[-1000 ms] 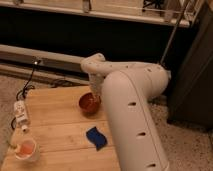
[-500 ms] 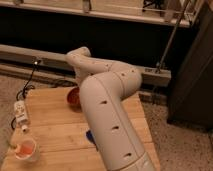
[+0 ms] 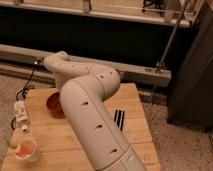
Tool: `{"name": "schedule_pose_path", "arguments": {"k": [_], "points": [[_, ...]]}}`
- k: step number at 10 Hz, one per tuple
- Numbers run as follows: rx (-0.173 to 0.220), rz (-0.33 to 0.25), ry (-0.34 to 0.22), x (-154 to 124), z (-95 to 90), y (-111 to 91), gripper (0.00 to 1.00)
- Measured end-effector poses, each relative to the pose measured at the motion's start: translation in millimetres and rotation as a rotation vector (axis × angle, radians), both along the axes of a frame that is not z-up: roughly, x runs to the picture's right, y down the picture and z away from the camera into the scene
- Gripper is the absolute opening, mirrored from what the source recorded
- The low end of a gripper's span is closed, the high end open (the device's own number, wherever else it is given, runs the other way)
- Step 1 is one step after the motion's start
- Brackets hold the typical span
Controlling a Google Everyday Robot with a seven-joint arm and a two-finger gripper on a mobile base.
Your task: Drag the ceramic bowl in a circle
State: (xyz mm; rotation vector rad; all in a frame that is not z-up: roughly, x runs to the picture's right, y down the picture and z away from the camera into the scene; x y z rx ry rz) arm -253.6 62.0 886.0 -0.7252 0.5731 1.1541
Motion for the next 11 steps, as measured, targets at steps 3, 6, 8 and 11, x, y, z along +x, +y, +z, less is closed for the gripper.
{"name": "schedule_pose_path", "arguments": {"k": [3,6,8,11], "points": [[-0.023,-0.107,-0.124,-13,-51.7,37,0.00],[-0.072,-0.162,-0.106,48,-106.4,77,0.00],[-0.118,-0.159,-0.026,107,-125.1,102,0.00],[-0.152,-0.115,0.089,169,-122.6,111,0.00]]}}
